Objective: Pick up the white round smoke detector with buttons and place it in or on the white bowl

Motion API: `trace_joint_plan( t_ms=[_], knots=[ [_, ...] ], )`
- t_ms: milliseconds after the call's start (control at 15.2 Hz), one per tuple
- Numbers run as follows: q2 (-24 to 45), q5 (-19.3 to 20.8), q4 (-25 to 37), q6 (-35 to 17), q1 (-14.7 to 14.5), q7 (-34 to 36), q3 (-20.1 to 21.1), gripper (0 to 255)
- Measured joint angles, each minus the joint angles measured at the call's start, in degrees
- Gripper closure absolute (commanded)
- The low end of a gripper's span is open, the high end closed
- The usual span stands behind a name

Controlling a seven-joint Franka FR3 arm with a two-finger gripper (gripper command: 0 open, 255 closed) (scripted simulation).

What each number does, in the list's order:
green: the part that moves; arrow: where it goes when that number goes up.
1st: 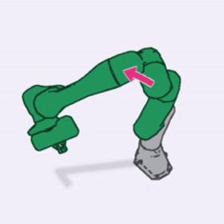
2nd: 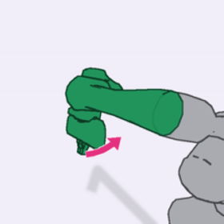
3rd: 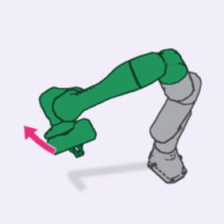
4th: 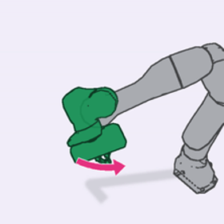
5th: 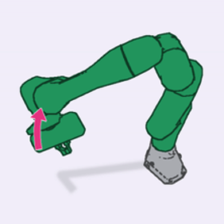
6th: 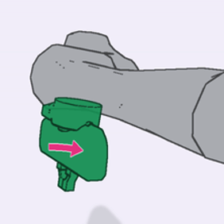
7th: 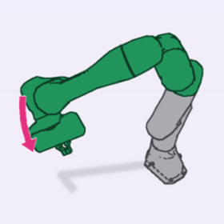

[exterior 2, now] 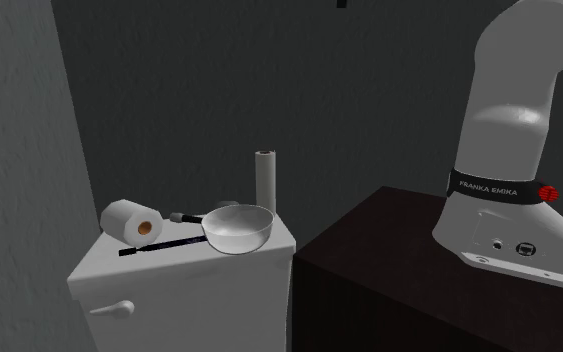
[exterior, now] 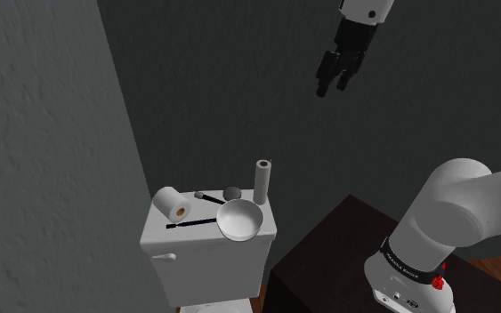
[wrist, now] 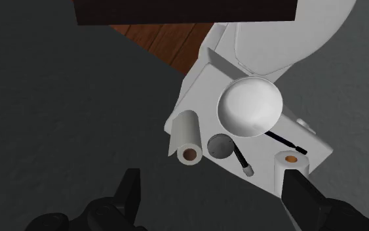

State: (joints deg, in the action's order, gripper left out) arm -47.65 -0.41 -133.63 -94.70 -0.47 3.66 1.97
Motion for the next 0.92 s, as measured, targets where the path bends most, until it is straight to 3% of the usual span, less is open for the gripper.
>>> trace_joint_plan(
  t_ms=[264,924],
  knots=[
    [1.85,-0.50,-1.84,-3.12,0.03,1.31,0.86,0],
    [16.18,-1.99,-7.98,-21.16,0.52,7.06,4.57,0]
  ],
)
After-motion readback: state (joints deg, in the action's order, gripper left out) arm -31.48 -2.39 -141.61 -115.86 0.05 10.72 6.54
